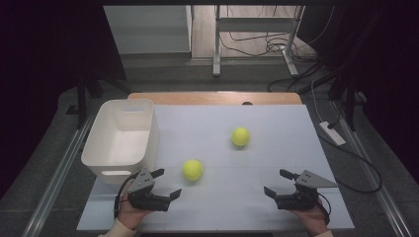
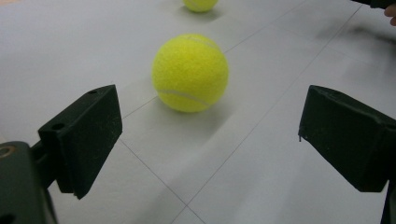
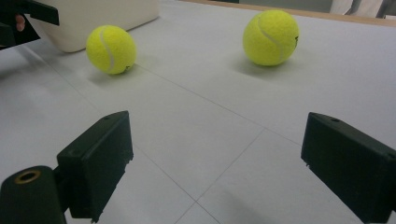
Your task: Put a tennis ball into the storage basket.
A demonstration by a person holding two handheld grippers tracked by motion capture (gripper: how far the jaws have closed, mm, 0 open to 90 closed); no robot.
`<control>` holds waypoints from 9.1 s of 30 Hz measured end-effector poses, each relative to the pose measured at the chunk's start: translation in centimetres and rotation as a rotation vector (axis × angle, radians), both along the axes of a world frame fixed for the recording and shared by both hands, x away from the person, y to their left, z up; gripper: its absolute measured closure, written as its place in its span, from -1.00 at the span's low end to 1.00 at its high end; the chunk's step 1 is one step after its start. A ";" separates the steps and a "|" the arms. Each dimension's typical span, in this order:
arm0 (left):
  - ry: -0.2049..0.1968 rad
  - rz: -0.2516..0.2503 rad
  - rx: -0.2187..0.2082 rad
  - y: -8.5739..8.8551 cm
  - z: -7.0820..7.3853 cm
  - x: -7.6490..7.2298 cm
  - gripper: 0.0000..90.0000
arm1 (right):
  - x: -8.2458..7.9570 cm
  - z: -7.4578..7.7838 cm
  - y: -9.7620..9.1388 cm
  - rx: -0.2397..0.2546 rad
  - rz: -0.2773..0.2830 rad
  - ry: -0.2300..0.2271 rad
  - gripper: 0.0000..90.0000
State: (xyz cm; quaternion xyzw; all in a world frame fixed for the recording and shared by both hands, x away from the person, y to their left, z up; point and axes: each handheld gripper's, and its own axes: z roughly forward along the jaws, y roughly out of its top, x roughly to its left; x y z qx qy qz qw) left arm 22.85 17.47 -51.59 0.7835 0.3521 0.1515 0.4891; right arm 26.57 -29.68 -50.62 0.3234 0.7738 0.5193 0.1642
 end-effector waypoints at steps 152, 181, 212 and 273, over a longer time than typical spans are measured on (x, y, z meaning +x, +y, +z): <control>0.281 0.023 0.360 -8.6 0.8 8.9 -0.89 | 0.4 -0.7 0.3 -0.035 0.017 0.026 -0.75; 0.223 0.020 0.263 -7.5 2.1 7.7 -0.41 | 0.3 -0.5 0.1 -0.023 0.003 0.012 -0.74; 0.090 -0.008 0.091 -6.1 5.1 5.8 -0.41 | 0.2 -0.5 0.0 -0.024 -0.001 0.003 -0.74; -0.080 0.047 -0.132 -3.9 10.0 3.7 -0.41 | 0.3 -0.6 -0.1 -0.022 0.002 -0.003 -0.73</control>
